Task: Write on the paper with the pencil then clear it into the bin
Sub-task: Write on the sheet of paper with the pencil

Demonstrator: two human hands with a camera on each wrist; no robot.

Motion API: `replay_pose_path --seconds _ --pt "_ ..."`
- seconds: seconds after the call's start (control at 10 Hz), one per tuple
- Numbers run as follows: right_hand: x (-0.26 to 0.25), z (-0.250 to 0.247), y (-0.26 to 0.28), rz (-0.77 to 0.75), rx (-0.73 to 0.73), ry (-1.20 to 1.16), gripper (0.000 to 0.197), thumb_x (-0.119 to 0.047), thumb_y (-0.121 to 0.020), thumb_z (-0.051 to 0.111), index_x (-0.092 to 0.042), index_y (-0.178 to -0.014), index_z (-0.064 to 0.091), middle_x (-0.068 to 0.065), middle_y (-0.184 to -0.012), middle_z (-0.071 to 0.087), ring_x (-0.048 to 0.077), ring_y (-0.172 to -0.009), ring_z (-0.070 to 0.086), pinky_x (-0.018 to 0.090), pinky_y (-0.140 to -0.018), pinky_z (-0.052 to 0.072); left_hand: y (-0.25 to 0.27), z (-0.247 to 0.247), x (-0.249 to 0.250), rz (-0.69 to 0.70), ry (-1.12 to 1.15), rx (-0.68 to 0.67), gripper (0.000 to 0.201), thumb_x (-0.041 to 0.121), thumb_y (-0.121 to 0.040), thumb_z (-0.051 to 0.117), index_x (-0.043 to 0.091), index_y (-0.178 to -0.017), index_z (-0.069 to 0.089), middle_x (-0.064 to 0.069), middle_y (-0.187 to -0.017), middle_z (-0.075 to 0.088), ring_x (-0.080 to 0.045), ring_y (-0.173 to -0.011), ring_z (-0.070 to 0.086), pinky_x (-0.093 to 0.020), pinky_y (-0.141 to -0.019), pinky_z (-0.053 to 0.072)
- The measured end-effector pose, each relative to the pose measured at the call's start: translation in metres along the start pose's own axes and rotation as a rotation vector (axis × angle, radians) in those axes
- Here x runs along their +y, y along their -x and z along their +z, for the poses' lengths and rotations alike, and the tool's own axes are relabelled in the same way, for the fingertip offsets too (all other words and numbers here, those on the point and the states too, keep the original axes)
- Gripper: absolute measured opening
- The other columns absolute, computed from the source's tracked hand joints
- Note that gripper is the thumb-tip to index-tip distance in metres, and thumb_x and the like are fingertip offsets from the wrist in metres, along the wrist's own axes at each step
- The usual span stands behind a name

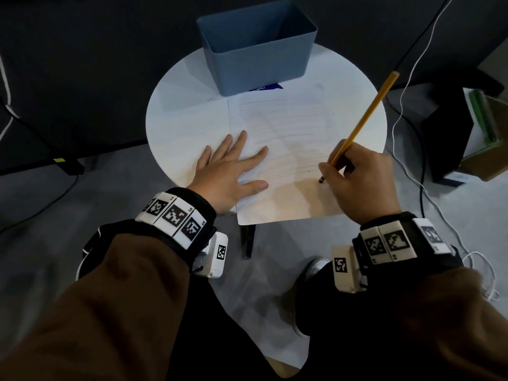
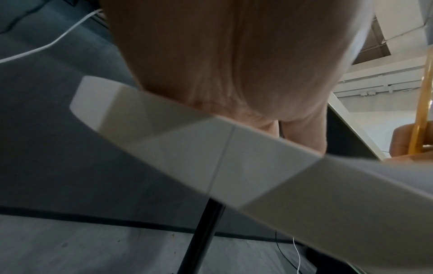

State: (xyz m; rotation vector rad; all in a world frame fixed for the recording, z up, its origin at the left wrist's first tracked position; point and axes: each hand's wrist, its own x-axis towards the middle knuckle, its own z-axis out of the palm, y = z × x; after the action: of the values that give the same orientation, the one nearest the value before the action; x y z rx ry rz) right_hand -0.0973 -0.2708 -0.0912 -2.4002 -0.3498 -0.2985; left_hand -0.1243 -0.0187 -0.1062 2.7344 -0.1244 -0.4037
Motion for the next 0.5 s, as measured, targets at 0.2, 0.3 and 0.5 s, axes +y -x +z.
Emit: replay_pose_path --seconds 0.2,0.3,0.5 --pt "-0.006 0.0 0.002 -0.001 0.001 -0.071 0.014 -0.022 -0.09 0.074 -0.018 -0.08 0.065 -0.021 -0.065 0.06 0.009 -0.061 0.059 0.017 -0.058 0.047 -0.002 0.002 -0.002 -0.007 -0.009 -0.001 0.066 0.068 -0.094 0.04 0.059 -0.151 0.007 0.014 -0.164 -0.02 -0.008 -0.149 -0.021 -0.044 -0.122 -0.012" --pt "-0.01 0.003 0.003 -0.033 -0.042 -0.085 0.015 -0.021 -0.09 0.074 -0.017 -0.08 0.064 -0.019 -0.066 0.063 0.01 -0.058 0.059 0.017 -0.058 0.046 -0.002 0.001 -0.001 -0.007 -0.009 0.002 0.066 0.068 -0.094 0.04 0.059 -0.151 0.007 0.015 -0.164 -0.02 -0.008 -0.149 -0.021 -0.043 -0.122 -0.012" --pt "0.011 -0.012 -0.005 0.07 0.043 0.024 0.013 -0.022 -0.091 0.073 -0.017 -0.082 0.065 -0.015 -0.07 0.063 0.005 -0.063 0.06 0.03 -0.066 0.055 -0.001 0.001 -0.002 0.004 0.003 0.005 0.066 0.067 -0.094 0.04 0.059 -0.151 0.008 0.014 -0.164 -0.02 -0.008 -0.149 -0.021 -0.043 -0.121 -0.013"
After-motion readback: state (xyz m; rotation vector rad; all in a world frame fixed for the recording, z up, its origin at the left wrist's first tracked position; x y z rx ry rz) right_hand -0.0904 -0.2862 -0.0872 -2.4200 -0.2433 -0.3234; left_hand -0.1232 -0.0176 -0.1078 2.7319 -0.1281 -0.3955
